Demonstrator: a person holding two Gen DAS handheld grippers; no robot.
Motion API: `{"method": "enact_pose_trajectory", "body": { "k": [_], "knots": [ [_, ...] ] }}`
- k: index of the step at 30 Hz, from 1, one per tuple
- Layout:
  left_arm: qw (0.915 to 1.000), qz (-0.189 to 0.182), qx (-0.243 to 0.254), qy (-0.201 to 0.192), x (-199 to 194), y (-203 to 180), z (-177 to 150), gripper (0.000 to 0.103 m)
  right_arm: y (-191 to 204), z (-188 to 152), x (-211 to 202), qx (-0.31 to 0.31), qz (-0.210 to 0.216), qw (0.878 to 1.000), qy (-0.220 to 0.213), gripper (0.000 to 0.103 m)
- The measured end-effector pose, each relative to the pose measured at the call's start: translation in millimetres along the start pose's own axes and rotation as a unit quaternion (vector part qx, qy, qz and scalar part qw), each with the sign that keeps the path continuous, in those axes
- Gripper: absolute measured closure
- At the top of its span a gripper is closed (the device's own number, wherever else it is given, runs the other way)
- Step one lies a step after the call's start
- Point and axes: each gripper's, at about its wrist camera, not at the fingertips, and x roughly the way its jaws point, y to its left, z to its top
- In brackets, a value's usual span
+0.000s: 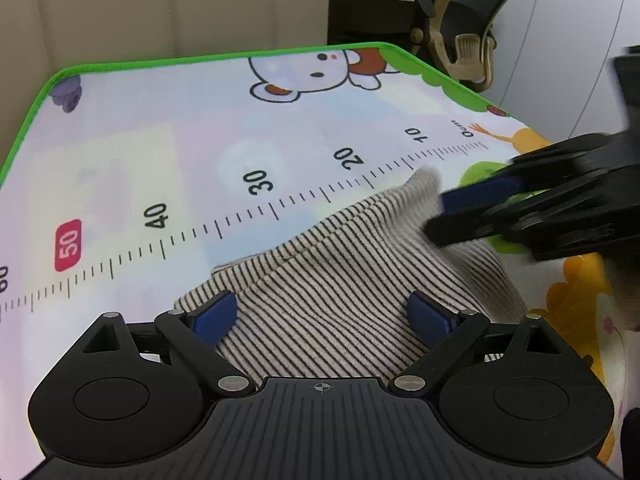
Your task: Fold clothes
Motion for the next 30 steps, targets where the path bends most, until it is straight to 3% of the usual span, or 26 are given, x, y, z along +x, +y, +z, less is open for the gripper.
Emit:
{"method": "enact_pose_trajectory", "body": {
  "k": [1,6,8,10,13,16,22,26,30],
  "knots": [
    [1.0,0.002,0.0,0.001,1,1,0,0.007,3,0,-1,-0.004,-0.003,1.0,0.001,0.066],
    [0.9999,0.01,-0.005,0.0,3,7,3,0.004,-5,-4,-43,0.061,0.067,0.996,0.01,0.063],
    [0.9999,0.01,-0.01,-0.006,0,12,6,0.004,-8,-6,-60,0.087,0.095,0.992,0.013,0.041],
    [0.9998,0.01,-0.015,-0.012,-4,17,9,0.004,-13,-24,-69,0.143,0.173,0.973,0.05,0.038],
    [0.9995,0.01,-0.022,-0.021,-9,25,14,0.004,-8,-58,-54,0.223,0.237,0.937,0.13,0.038],
    [0.999,0.008,-0.032,-0.029,-13,33,19,0.004,-3,-79,-29,0.266,0.239,0.919,0.166,0.038],
    [0.9946,-0.056,-0.082,0.031,25,59,22,0.0,-33,-64,-14,0.332,0.201,0.911,0.142,0.047],
    [0.9819,-0.115,-0.132,0.073,32,74,6,0.0,-46,-35,-32,0.26,0.138,0.952,0.081,0.047],
    [0.9808,-0.127,-0.13,0.072,25,69,-4,0.0,-46,-15,-30,0.214,0.106,0.969,0.061,0.047]
  ]
}}
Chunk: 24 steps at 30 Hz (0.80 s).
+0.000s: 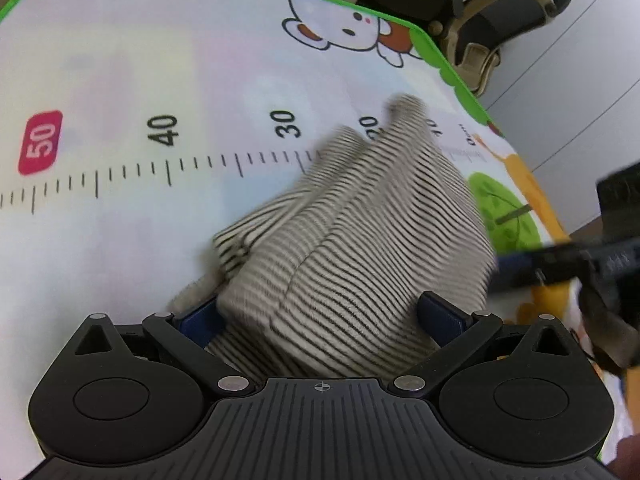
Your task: Fold clothes
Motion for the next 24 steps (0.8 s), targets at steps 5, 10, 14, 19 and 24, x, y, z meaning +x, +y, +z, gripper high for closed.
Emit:
{"method": "enact_pose_trajectory", "body": {
  "k": [5,10,14,19,24],
  "knots": [
    [0.9996,0.001,0.026,-0.009,1,-31,-5,0.0,0,20,-11,-0.022,-0.035,0.998,-0.056,0.047],
    [0.9922,-0.042,0.117,0.011,-1,-86,-35,0.0,15,27,-18,-0.093,-0.07,0.989,-0.092,0.047],
    [0.9936,-0.028,0.109,-0.013,-21,-92,-48,0.0,34,16,-24,-0.164,-0.074,0.979,-0.1,0.046],
    [0.9949,0.029,0.001,-0.096,-61,-52,-35,0.001,49,3,-26,-0.211,-0.079,0.968,-0.108,0.043],
    [0.9896,0.072,-0.043,-0.117,-64,-31,-22,0.027,51,2,-29,-0.211,-0.083,0.967,-0.114,0.042]
  ]
}}
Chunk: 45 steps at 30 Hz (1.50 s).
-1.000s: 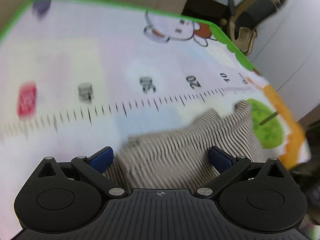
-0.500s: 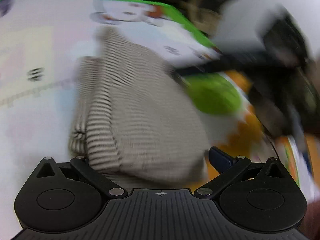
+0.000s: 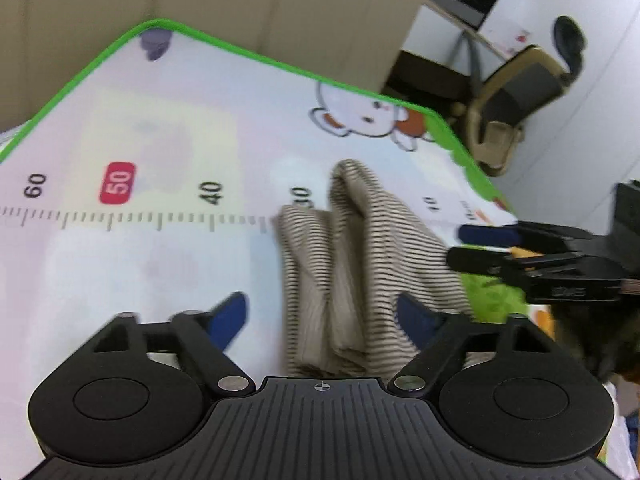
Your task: Fold clothes
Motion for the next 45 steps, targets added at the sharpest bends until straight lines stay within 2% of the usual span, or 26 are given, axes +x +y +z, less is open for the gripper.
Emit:
{"method": "enact_pose_trajectory", "body": {
  "k": [4,8,10,12,16,18,21,24,26,29,33,34,35,36,37,39,40,42,45],
  "knots": [
    [0.9994,0.0,-0.017,0.03,26,8,-4,0.033,1,0,-3,0.0,-0.004,1.0,-0.004,0.042],
    [0.9973,-0.029,-0.034,0.059,47,-1,-20,0.043,3,2,-5,-0.005,-0.01,1.0,-0.014,0.042],
    [0.9958,-0.053,-0.031,0.069,52,-16,-23,0.043,6,4,-5,-0.011,-0.009,1.0,-0.018,0.041],
    [0.9937,-0.072,-0.021,0.084,57,-33,-27,0.032,13,3,-3,-0.017,-0.008,1.0,-0.018,0.039],
    [0.9887,-0.097,-0.004,0.114,56,-48,-41,0.029,42,-9,2,-0.048,-0.011,0.999,-0.013,0.038],
    [0.9887,-0.096,0.001,0.115,45,-45,-47,0.03,60,-21,2,-0.08,-0.022,0.996,-0.013,0.036],
    [0.9935,-0.052,0.026,0.098,24,-33,-55,0.03,82,-42,-2,-0.126,-0.04,0.991,-0.016,0.036],
    [0.9964,0.021,0.024,0.078,8,-13,-56,0.03,102,-63,-9,-0.18,-0.055,0.982,-0.023,0.035],
    [0.9967,0.04,0.003,0.071,1,-1,-54,0.029,108,-75,-18,-0.222,-0.051,0.973,-0.028,0.029],
    [0.9967,0.023,-0.039,0.068,0,10,-49,0.029,110,-91,-20,-0.277,-0.049,0.96,-0.005,0.027],
    [0.994,-0.008,-0.078,0.077,10,12,-44,0.036,109,-113,-20,-0.377,-0.079,0.923,-0.002,0.028],
    [0.9934,-0.012,-0.083,0.078,13,11,-42,0.036,107,-110,-23,-0.381,-0.08,0.921,-0.004,0.039],
    [0.9935,-0.015,-0.083,0.077,13,10,-41,0.036,102,-101,-27,-0.362,-0.064,0.93,-0.002,0.061],
    [0.9936,-0.017,-0.081,0.076,14,8,-40,0.036,98,-91,-31,-0.341,-0.049,0.939,0.0,0.071],
    [0.9941,-0.018,-0.076,0.076,15,6,-40,0.036,93,-77,-37,-0.3,-0.026,0.954,-0.004,0.086],
    [0.9945,-0.022,-0.065,0.079,18,1,-42,0.036,81,-42,-51,-0.188,0.039,0.981,-0.023,0.091],
    [0.9943,-0.026,-0.061,0.084,18,-1,-45,0.036,78,-30,-51,-0.148,0.062,0.987,-0.024,0.091],
    [0.9936,-0.031,-0.051,0.096,22,-4,-49,0.035,70,-8,-43,-0.068,0.114,0.991,-0.017,0.092],
    [0.9934,-0.023,-0.049,0.101,24,-2,-51,0.035,64,-12,-9,0.007,0.151,0.988,0.036,0.092]
  ]
}}
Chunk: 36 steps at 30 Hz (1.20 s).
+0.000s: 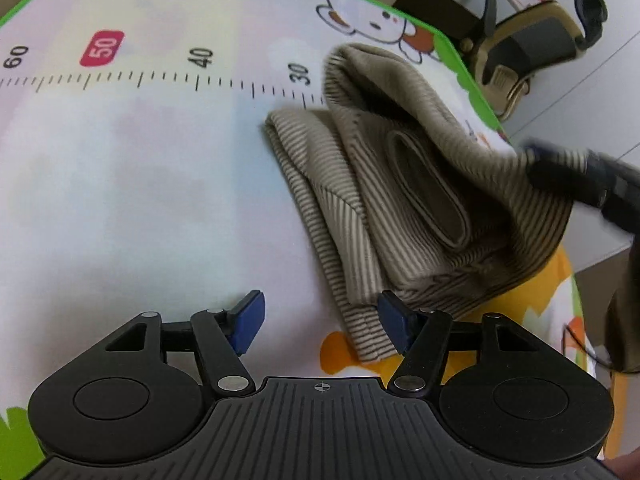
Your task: Fold clothes
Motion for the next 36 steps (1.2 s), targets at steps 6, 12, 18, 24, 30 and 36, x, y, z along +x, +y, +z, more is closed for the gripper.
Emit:
{"method": "enact_pose_trajectory", "body": {
  "k": [6,12,18,24,30,36],
  "knots": [
    [0.9998,0.011,-0.016,-0.009,-8,13,0,0.035,-1,-41,56,-0.011,0.009,0.997,0.077,0.092],
    [0.9984,-0.004,-0.034,-0.044,-23,20,13,0.03,26,-49,74,-0.099,-0.001,0.991,0.092,0.092],
    [0.9972,-0.013,0.036,-0.065,-17,-26,41,0.028,53,-62,90,-0.188,-0.015,0.977,0.104,0.092],
    [0.9936,0.03,0.101,-0.04,18,-46,48,0.037,74,-73,56,-0.283,0.011,0.955,0.084,0.066],
    [0.9943,0.029,0.098,-0.033,21,-40,47,0.036,34,-59,-5,-0.248,0.039,0.965,0.071,0.039],
    [0.9949,0.026,0.092,-0.031,22,-37,48,0.033,-61,-8,-47,0.003,-0.001,1.0,0.002,0.033]
  ]
}}
